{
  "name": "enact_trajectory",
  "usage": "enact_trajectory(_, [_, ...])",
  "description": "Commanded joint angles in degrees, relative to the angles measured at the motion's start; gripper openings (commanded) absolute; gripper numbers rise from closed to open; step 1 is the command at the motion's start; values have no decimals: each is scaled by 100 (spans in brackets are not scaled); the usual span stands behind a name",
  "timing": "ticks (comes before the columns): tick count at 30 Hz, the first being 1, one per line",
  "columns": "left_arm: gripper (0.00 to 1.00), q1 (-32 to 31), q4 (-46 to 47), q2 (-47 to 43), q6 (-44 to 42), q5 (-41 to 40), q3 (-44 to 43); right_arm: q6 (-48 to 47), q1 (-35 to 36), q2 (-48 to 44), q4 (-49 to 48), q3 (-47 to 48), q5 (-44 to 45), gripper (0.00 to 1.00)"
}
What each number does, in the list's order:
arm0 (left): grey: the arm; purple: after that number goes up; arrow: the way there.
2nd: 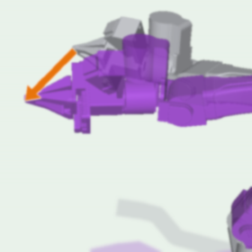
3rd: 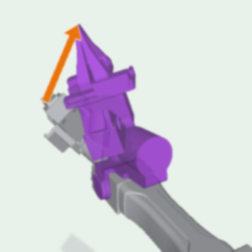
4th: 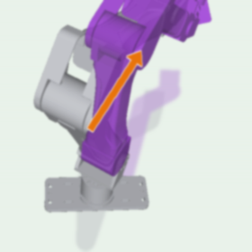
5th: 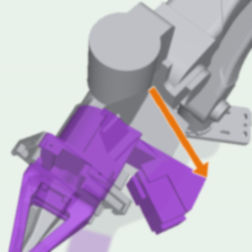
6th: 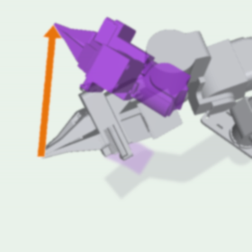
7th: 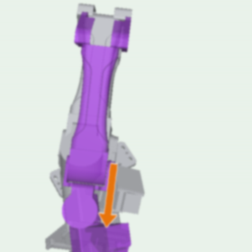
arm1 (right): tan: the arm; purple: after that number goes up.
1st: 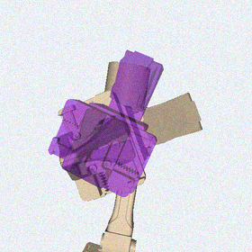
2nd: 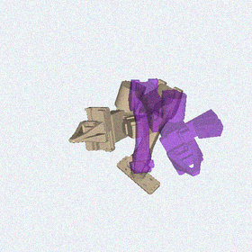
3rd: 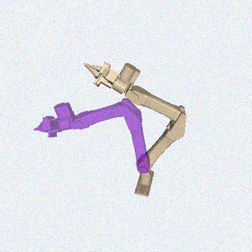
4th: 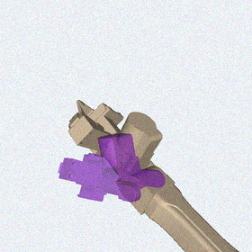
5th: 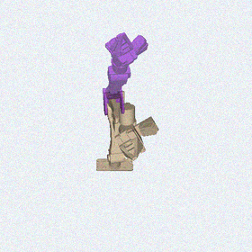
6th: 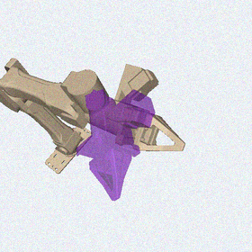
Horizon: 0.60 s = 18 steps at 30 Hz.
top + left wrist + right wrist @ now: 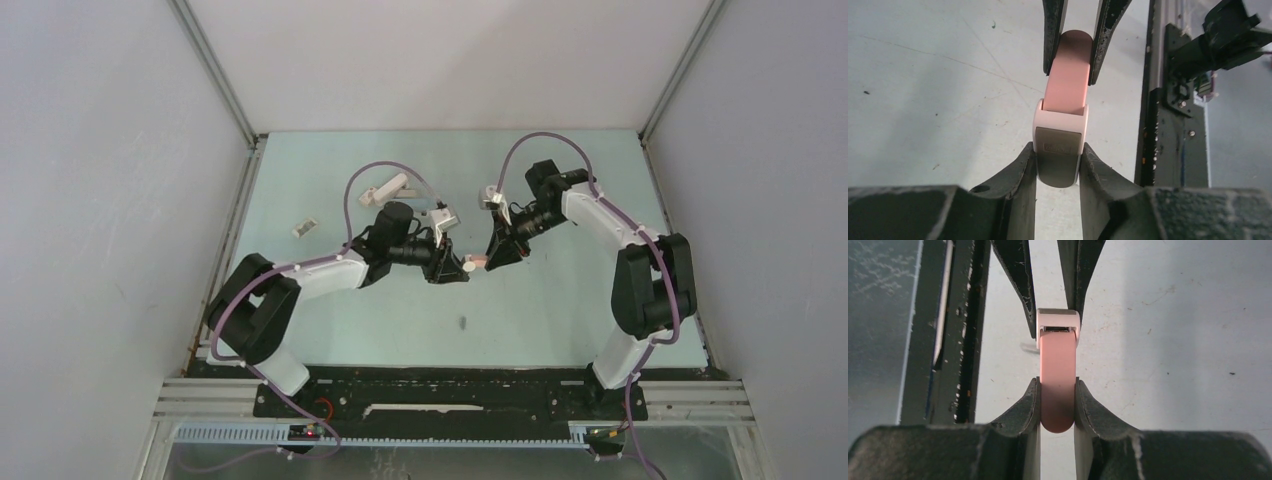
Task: Unload the staples from the stapler
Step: Unload the staple at the center of the board.
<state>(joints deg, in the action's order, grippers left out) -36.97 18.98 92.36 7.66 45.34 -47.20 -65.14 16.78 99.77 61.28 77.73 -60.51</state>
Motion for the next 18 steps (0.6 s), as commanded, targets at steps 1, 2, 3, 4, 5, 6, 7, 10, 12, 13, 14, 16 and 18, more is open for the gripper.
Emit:
enact_trajectory(1, [1,-11,-1776,-214,-1478,-710,-610,-607,109,-295,75,228,463,0])
enact_trajectory(2, [0,-4,-2027,-270,-1697,-969,-662,-620,121,-288,48,233,635,0])
enact_trajectory(3, [0,3,-2226,-319,-1869,-1207,-693,-595,130,-273,-12,233,810,0])
enact_trajectory(4, [0,17,-2369,-357,-2001,-1406,-720,-521,135,-254,-104,229,964,0])
enact_trajectory(5, [0,34,-2462,-389,-2099,-1539,-747,-435,133,-234,-209,236,1171,0])
enact_trajectory(6, [0,49,-2536,-415,-2162,-1630,-769,-348,130,-215,-305,226,1267,0])
enact_trajectory(7, [0,57,-2592,-426,-2212,-1686,-794,-252,112,-208,-386,229,1321,0])
enact_trajectory(10, [4,72,-2643,-402,-2132,-1559,-853,-92,119,-197,-438,237,1165,0])
enact_trajectory(12, [23,76,-2502,-354,-1849,-1350,-864,11,155,-197,-351,230,861,0])
enact_trajectory(13, [33,80,-2356,-346,-1646,-1245,-842,93,170,-200,-342,201,715,0])
enact_trajectory(14, [43,77,-2137,-373,-1416,-1170,-786,199,207,-210,-348,178,601,0])
enact_trajectory(16, [62,77,-1559,-492,-907,-1055,-584,452,256,-241,-412,92,408,0])
enact_trajectory(18, [74,77,-1021,-693,-454,-1042,-327,673,294,-291,-535,-10,249,0])
